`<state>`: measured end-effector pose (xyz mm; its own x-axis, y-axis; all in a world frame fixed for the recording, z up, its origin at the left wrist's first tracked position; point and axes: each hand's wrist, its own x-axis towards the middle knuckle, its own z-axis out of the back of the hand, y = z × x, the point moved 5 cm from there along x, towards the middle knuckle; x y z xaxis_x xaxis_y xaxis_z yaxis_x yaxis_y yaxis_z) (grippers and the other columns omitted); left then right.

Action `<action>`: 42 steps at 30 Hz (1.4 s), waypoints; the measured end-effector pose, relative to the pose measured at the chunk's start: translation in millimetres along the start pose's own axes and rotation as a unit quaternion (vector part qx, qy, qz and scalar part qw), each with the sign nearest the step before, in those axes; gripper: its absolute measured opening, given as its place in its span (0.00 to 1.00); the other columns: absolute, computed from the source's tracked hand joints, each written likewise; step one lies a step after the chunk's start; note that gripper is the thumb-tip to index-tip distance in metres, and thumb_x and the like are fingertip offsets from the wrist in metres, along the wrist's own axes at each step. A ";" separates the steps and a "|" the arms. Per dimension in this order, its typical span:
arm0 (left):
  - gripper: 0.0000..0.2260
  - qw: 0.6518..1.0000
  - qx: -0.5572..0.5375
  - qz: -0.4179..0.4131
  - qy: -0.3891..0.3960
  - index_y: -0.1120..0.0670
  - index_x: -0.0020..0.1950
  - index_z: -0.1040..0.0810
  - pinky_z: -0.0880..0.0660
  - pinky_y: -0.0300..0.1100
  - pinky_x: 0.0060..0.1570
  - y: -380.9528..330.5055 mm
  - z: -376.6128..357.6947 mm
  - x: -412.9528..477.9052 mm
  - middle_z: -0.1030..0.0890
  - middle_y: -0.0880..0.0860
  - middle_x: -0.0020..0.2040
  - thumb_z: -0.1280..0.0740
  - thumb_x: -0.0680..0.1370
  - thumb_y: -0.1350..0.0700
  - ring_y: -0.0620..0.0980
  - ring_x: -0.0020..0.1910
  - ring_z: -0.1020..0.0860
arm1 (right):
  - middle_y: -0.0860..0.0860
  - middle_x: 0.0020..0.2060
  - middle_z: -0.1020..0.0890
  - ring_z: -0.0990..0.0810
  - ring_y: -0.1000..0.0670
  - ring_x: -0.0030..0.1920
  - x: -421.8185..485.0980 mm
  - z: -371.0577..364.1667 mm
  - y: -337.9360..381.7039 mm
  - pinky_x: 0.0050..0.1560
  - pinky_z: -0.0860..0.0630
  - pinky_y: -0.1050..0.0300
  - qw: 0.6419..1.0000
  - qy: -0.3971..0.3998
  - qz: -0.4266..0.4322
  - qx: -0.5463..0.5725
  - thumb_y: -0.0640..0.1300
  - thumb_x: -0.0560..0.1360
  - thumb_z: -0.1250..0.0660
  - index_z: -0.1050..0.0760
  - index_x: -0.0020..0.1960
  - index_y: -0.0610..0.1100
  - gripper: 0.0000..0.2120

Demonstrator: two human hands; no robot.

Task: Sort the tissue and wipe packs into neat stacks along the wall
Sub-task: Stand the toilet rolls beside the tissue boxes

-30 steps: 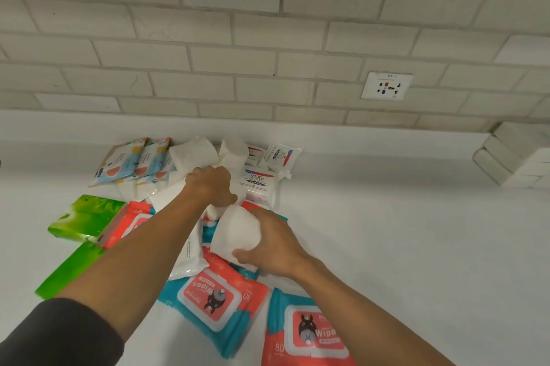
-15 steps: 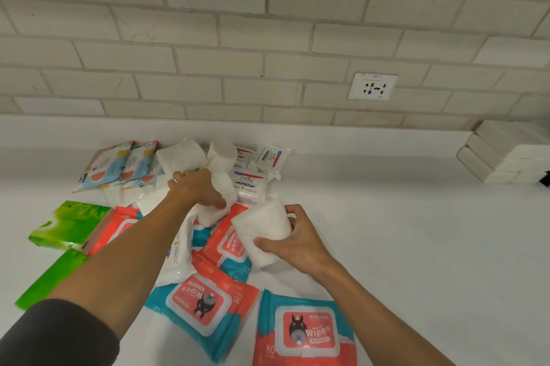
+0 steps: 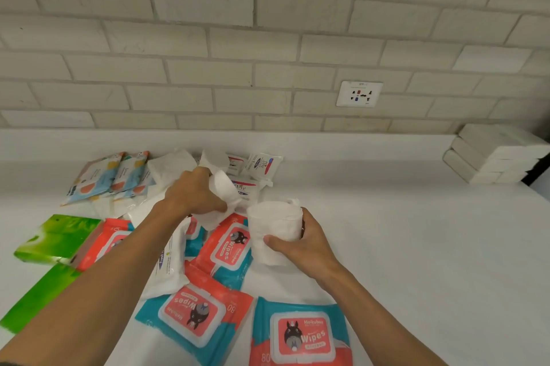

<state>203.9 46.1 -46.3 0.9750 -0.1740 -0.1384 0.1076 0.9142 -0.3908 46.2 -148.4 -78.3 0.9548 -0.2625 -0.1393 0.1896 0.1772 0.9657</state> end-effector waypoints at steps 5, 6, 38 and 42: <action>0.39 0.998 -0.044 -0.039 -0.030 0.53 0.70 0.32 0.23 0.49 0.52 -26.9 16.6 -10.7 0.24 0.55 0.63 0.21 0.64 0.44 0.56 0.57 0.24 | 0.59 0.53 0.26 0.26 0.60 0.51 -0.7 10.9 0.5 0.37 0.28 0.74 1.000 -0.022 -0.004 0.013 0.40 0.70 0.25 0.38 0.62 0.56 0.29; 0.39 0.996 -0.066 -0.042 -0.030 0.54 0.71 0.33 0.25 0.48 0.52 -33.1 18.4 -13.1 0.24 0.55 0.64 0.21 0.65 0.45 0.56 0.58 0.24 | 0.58 0.53 0.26 0.26 0.59 0.52 -0.3 14.2 0.8 0.38 0.28 0.74 0.999 -0.030 -0.003 0.015 0.40 0.71 0.26 0.38 0.62 0.56 0.29; 0.25 0.887 -0.461 -0.003 -0.011 0.54 0.58 0.25 0.23 0.46 0.44 -311.9 -128.1 -3.6 0.20 0.50 0.51 0.21 0.64 0.58 0.53 0.50 0.21 | 0.55 0.54 0.20 0.21 0.53 0.54 50.5 361.6 -54.2 0.55 0.23 0.58 0.964 -0.265 -0.018 0.018 0.47 0.64 0.19 0.30 0.65 0.53 0.33; 0.26 0.873 -0.487 0.013 0.001 0.55 0.60 0.26 0.25 0.45 0.43 -352.5 -148.3 2.2 0.20 0.50 0.51 0.21 0.65 0.59 0.53 0.49 0.21 | 0.53 0.53 0.20 0.20 0.51 0.54 68.6 404.4 -65.2 0.56 0.23 0.55 0.959 -0.281 -0.033 0.001 0.51 0.62 0.19 0.28 0.63 0.49 0.33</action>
<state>139.2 -330.8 -43.8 0.9742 -0.1597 -0.1593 -0.1313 0.1729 -0.9761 6.8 -561.5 -62.3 0.6661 -0.7434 -0.0605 0.2450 0.1414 0.9592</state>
